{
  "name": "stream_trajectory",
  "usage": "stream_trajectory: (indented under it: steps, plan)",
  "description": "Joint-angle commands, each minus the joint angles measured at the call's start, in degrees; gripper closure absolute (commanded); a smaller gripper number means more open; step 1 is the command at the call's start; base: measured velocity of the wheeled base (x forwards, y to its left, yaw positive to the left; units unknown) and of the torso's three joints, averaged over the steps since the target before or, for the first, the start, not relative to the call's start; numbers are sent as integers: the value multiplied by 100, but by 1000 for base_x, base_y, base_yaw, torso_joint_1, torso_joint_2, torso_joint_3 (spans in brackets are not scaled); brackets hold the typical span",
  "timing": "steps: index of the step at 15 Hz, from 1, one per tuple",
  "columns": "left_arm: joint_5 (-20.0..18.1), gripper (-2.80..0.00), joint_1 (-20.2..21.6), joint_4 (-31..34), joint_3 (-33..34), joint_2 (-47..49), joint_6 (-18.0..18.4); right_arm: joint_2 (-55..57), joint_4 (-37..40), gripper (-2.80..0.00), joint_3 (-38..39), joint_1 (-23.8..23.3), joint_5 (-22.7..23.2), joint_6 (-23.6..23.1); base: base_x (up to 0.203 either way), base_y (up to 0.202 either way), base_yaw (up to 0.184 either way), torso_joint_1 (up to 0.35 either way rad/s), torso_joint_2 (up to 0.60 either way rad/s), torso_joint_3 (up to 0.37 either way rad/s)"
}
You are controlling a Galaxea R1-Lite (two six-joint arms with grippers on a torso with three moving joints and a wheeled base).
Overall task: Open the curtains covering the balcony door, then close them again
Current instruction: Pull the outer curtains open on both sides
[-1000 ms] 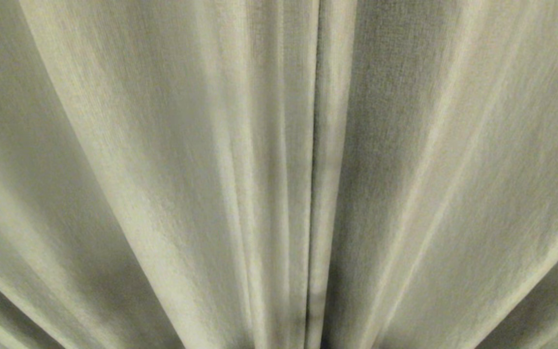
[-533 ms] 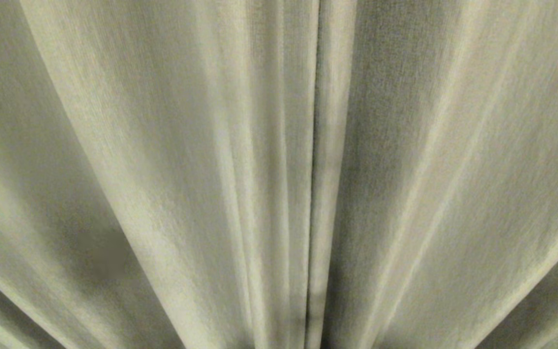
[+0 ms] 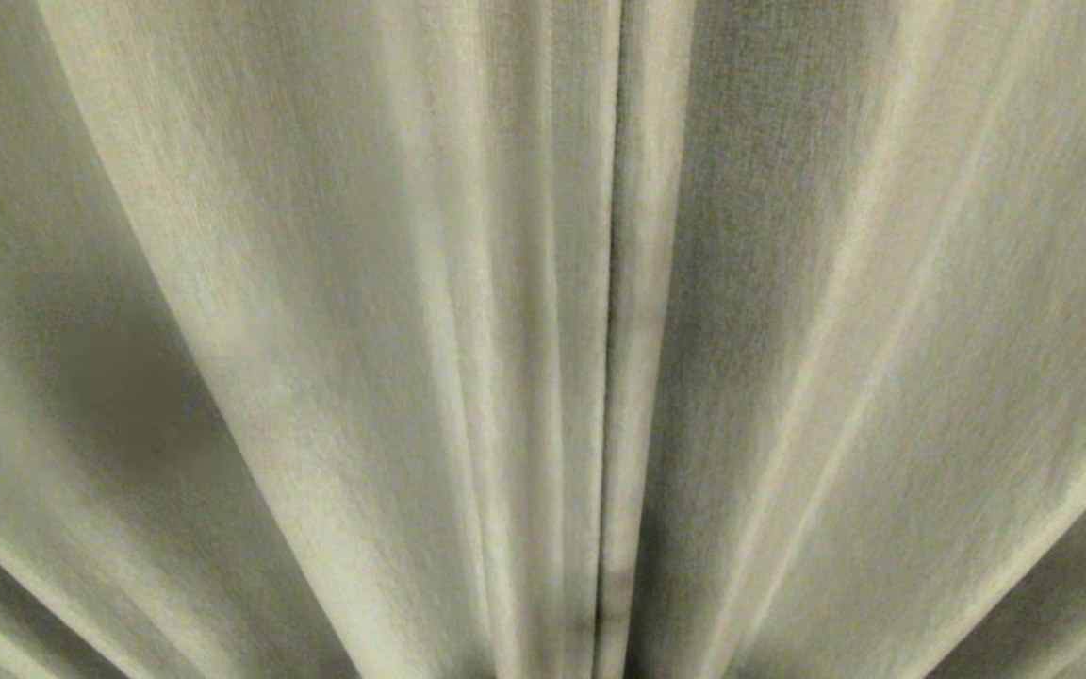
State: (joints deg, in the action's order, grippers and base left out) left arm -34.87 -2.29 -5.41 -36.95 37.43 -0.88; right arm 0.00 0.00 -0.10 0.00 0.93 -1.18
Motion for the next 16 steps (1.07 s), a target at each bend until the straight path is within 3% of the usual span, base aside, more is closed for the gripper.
stream_trajectory:
  steps: [1, 5, 9, 16]
  plan:
    - [-14, -280, -201, -19, -286, 708, -6, 9, 0, 0, 1, 0, 4, -5, 0, 0, 0, 0, 0, 0]
    - [97, -280, -517, -84, -899, 1509, -6, 9, 0, 0, 1, 0, 4, -5, 0, 0, 0, 0, 0, 0]
    - [836, -280, -577, -67, -1577, 2158, -8, 9, 0, 0, 1, 0, -5, -5, 0, 0, 0, 0, 0, 0]
    - [1591, -280, -992, -55, -2575, 3177, -122, 9, 0, 0, 1, 0, -1, -5, 0, 0, 0, 0, 0, 0]
